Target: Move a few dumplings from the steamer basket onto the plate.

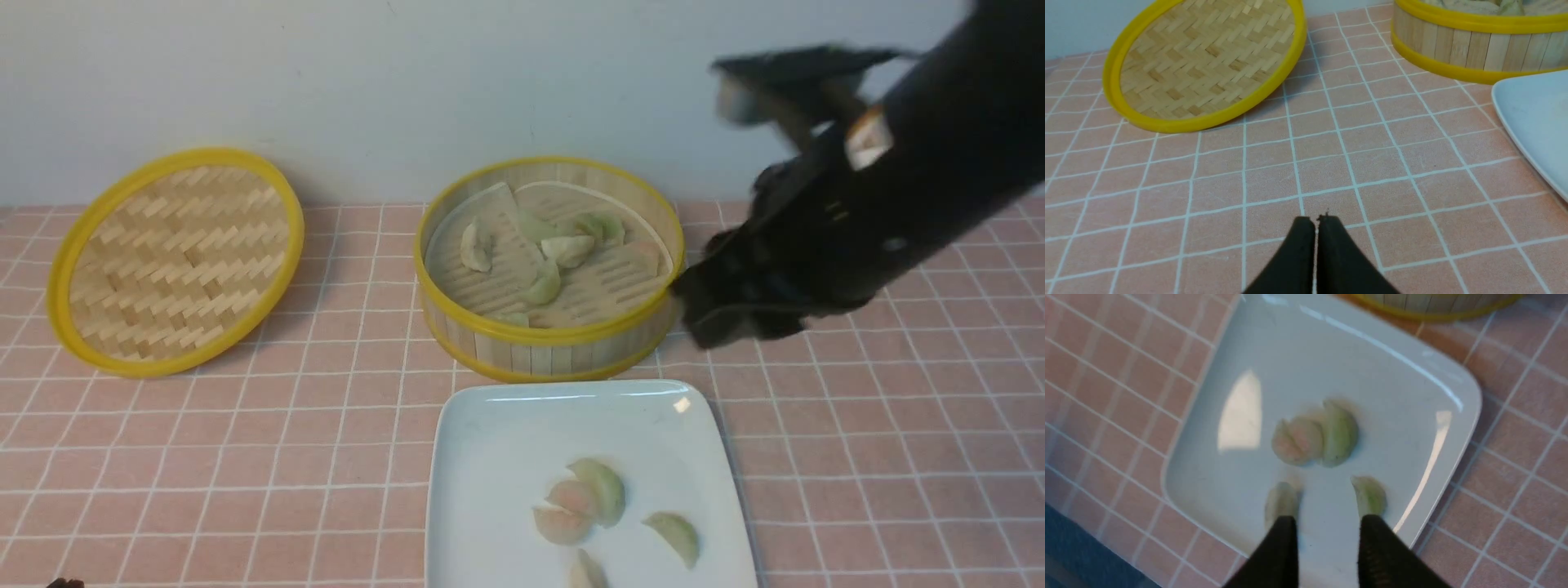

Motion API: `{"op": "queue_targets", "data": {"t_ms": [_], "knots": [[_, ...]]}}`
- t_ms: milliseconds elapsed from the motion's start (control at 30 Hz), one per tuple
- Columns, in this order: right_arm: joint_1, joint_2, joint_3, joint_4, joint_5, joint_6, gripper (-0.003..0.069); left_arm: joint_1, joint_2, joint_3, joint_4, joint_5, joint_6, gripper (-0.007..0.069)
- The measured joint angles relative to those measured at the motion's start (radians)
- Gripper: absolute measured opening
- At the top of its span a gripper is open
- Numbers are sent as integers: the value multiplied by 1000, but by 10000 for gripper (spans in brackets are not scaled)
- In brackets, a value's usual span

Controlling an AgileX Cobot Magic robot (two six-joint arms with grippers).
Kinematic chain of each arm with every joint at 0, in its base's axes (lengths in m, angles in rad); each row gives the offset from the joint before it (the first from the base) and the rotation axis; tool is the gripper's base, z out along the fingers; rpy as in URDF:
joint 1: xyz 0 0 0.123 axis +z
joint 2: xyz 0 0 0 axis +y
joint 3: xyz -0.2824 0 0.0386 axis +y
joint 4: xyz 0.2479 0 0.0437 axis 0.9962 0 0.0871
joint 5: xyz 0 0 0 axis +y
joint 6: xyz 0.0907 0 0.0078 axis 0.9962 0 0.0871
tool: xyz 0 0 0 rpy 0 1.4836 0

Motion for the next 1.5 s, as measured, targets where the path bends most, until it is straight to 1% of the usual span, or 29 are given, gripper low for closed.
{"op": "queue_targets", "data": {"t_ms": [33,100,133,167,233,267,400,467,500,567,633,733,867,1267,1333,1400,1433,1500], "knots": [[0,-93,19,-11,-10,12,65,0,0,0,0,0,0,-6],[0,-240,78,-40,-66,22,15,0,0,0,0,0,0,-6],[0,-341,120,-57,-122,25,0,0,0,0,0,0,0,-6],[0,-445,191,-83,-201,32,-7,0,0,0,0,0,0,-6],[0,-568,264,-105,-278,44,-10,0,0,0,0,0,0,-6],[0,-674,357,-130,-375,57,-12,0,0,0,0,0,0,-6],[0,-977,589,-199,-577,99,-13,0,0,0,0,0,0,-6],[0,-1076,687,-221,-634,131,-13,0,0,0,0,0,0,-6],[0,-1173,765,-254,-670,181,-13,0,0,0,0,0,0,-6],[0,-1254,844,-290,-704,233,-13,0,0,0,0,0,0,-6],[0,-1336,930,-352,-750,292,-13,0,0,0,0,0,0,-6],[0,-1383,1027,-433,-838,365,-13,0,-1,0,1,0,0,-6],[0,-1384,1083,-476,-941,408,-13,0,-1,0,1,0,0,-6],[0,-1384,1098,-483,-980,423,-13,0,-1,0,1,0,0,-6],[0,-1384,1107,-427,-982,389,-13,0,-1,0,1,0,0,-6],[0,-1384,1111,-320,-975,297,-13,0,-1,0,1,0,0,-6],[0,-1384,1111,-280,-975,245,-13,0,-1,0,1,0,0,-6],[0,-1384,1113,-219,-975,184,-13,0,-1,0,1,0,0,-6]]}}
